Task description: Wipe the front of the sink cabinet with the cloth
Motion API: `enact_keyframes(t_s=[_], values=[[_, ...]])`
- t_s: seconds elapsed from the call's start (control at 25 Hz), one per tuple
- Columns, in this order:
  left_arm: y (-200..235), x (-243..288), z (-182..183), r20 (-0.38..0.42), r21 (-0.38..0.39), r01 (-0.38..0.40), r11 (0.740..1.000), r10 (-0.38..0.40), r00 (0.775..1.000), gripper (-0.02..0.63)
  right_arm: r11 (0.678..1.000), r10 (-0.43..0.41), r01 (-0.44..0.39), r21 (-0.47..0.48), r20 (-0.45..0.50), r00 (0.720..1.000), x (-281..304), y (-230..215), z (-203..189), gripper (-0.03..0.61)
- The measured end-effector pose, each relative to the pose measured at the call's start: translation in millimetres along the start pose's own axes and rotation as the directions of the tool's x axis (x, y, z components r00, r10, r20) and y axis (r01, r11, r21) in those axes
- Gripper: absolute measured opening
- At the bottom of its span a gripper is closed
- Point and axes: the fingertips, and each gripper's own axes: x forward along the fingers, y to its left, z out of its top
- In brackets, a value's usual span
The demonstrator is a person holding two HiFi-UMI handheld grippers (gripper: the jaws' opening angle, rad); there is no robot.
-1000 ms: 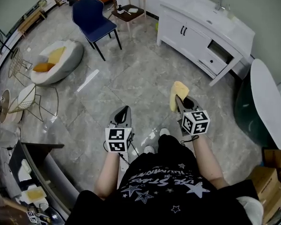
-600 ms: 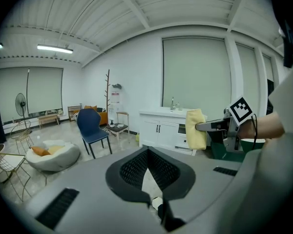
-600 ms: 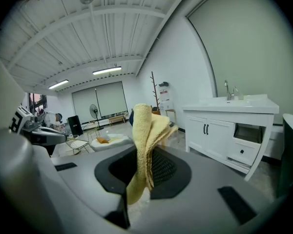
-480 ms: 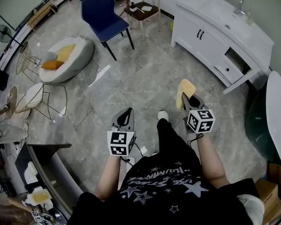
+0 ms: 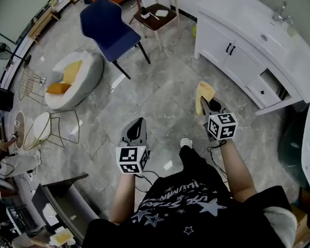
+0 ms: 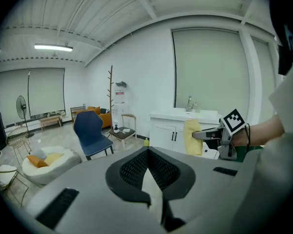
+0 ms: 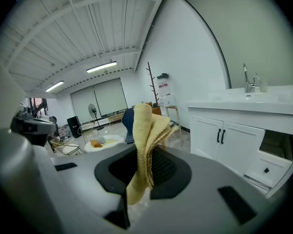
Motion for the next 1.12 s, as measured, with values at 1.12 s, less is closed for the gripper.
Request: enact_keyframes(t_s=[1.12], values=[[194, 297, 95, -0.113, 0.159, 0.472, 0.867, -0.459, 0.881, 0.015, 0.83, -0.519, 0.499, 0.249, 0.018, 0.855, 184, -42, 91, 0.06]])
